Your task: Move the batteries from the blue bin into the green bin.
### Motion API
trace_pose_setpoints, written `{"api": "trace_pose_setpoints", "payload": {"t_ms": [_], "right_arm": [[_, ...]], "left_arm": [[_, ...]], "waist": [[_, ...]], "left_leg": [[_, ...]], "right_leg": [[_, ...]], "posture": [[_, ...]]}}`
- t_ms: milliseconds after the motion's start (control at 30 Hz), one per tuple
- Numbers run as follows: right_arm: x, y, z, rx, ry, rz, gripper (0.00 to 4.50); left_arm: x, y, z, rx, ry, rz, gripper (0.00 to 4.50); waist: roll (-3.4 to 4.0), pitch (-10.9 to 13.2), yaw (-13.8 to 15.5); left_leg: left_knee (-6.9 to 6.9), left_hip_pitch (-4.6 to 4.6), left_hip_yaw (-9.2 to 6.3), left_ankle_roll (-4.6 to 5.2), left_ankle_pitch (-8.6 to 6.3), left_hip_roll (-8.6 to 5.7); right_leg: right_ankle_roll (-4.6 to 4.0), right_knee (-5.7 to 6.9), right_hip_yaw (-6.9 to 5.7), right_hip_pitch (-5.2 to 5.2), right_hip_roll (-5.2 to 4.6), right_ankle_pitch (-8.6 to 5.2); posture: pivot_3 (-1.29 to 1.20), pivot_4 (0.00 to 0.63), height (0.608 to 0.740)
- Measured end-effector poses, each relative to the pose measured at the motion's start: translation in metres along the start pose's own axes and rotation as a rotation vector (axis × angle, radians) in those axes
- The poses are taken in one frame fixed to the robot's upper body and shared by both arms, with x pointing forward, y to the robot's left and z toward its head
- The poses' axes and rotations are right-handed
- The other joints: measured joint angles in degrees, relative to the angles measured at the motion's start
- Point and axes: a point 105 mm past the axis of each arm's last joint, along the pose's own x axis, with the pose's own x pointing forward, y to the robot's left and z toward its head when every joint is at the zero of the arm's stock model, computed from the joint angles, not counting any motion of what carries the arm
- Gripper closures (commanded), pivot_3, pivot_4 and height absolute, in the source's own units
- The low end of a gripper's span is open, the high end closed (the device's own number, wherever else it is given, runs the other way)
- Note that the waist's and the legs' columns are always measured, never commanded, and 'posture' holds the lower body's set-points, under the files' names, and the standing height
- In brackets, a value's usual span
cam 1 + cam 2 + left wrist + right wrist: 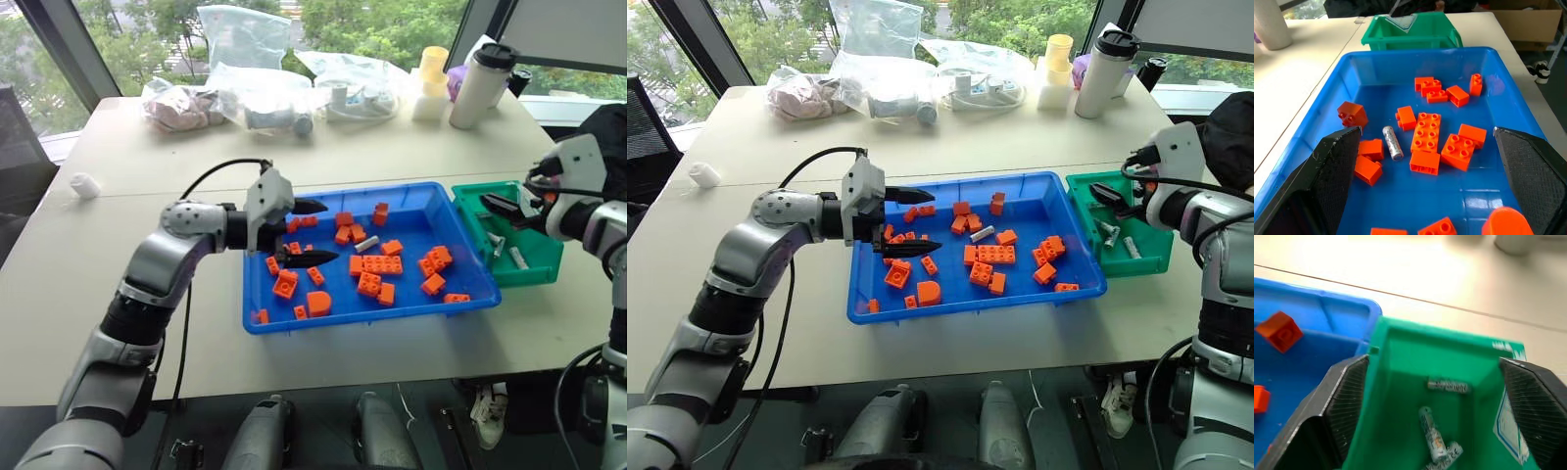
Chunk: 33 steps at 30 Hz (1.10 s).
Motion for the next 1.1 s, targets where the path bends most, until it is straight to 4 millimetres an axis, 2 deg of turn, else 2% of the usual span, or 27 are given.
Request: {"api": "trace_pose_setpoints", "payload": {"t_ms": [67,133,267,367,533,633,733,867,967,1100], "right_arm": [[0.014,0.032,0.002,-0.079,0.01,0.168,0.06],[0.028,0.059,-0.007,-0.146,0.05,0.298,0.06],[0.056,0.091,-0.025,-0.322,0.118,0.468,0.06],[0.074,0.102,-0.034,-0.376,0.138,0.534,0.06],[0.085,0.105,-0.039,-0.368,0.161,0.591,0.06],[0.089,0.107,-0.049,-0.366,0.202,0.625,0.06],[0.089,0.111,-0.056,-0.379,0.228,0.671,0.91],[0.092,0.12,-0.063,-0.393,0.25,0.713,2.89],[0.097,0.122,-0.06,-0.414,0.245,0.711,4.37],[0.097,0.121,-0.06,-0.424,0.25,0.712,4.47]], "left_arm": [[-0.015,-0.002,-0.003,0.021,0.064,0.0,0.0],[-0.026,-0.005,-0.009,0.026,0.117,-0.002,0.0],[-0.04,-0.009,-0.013,0.032,0.181,0.005,0.0],[-0.046,-0.01,-0.009,0.047,0.192,0.023,0.0],[-0.046,-0.016,-0.006,0.008,0.17,0.025,0.0],[-0.047,-0.018,-0.001,0.012,0.157,0.034,0.0],[-0.049,-0.018,-0.005,-0.005,0.164,0.05,0.0],[-0.05,-0.016,-0.004,-0.005,0.163,0.066,0.0],[-0.05,-0.016,-0.004,-0.004,0.163,0.071,0.0],[-0.05,-0.016,-0.004,-0.003,0.163,0.071,0.0]], "waist": [[-0.01,0.01,-0.03],[-0.01,0.01,0.07],[-0.06,0.04,0.5],[-0.07,0.05,0.4],[-0.07,0.05,0.19],[-0.07,0.05,0.18],[-0.07,0.05,0.18],[-0.07,0.05,0.21],[-0.06,0.04,0.16],[-0.06,0.04,0.25]], "left_leg": [[0.01,0.01,0.0,0.01,0.0,-0.01],[0.01,0.02,0.0,0.01,-0.01,-0.02],[0.03,0.0,-0.02,-0.03,0.01,-0.07],[0.03,0.0,-0.04,-0.17,0.09,-0.07],[0.02,0.0,-0.05,-0.18,0.1,-0.05],[0.01,0.0,-0.05,-0.18,0.1,-0.05],[0.01,0.0,-0.05,-0.18,0.09,-0.05],[0.02,0.0,-0.05,-0.18,0.1,-0.05],[0.01,0.0,-0.06,-0.21,0.1,-0.05],[0.02,0.01,-0.06,-0.21,0.1,-0.06]], "right_leg": [[0.0,-0.03,0.0,0.03,0.0,0.0],[0.0,-0.05,0.0,0.03,-0.01,0.0],[0.0,-0.06,-0.01,0.05,-0.04,0.0],[0.0,-0.05,-0.01,0.05,-0.04,0.0],[0.0,-0.04,-0.02,0.02,-0.02,0.0],[0.0,-0.03,-0.01,0.01,-0.01,0.0],[0.0,-0.03,-0.01,0.01,-0.01,0.0],[0.0,-0.02,-0.01,0.01,-0.01,0.0],[0.0,-0.01,-0.01,0.0,-0.01,0.0],[0.0,-0.01,-0.01,0.01,-0.02,0.0]], "posture": [[0.0,0.15,0.74],[0.0,0.15,0.74],[0.0,0.15,0.74],[0.0,0.15,0.74],[0.0,0.15,0.74],[0.0,0.15,0.74],[0.0,0.15,0.74],[0.0,0.15,0.74],[0.0,0.15,0.74],[0.0,0.15,0.74]]}}
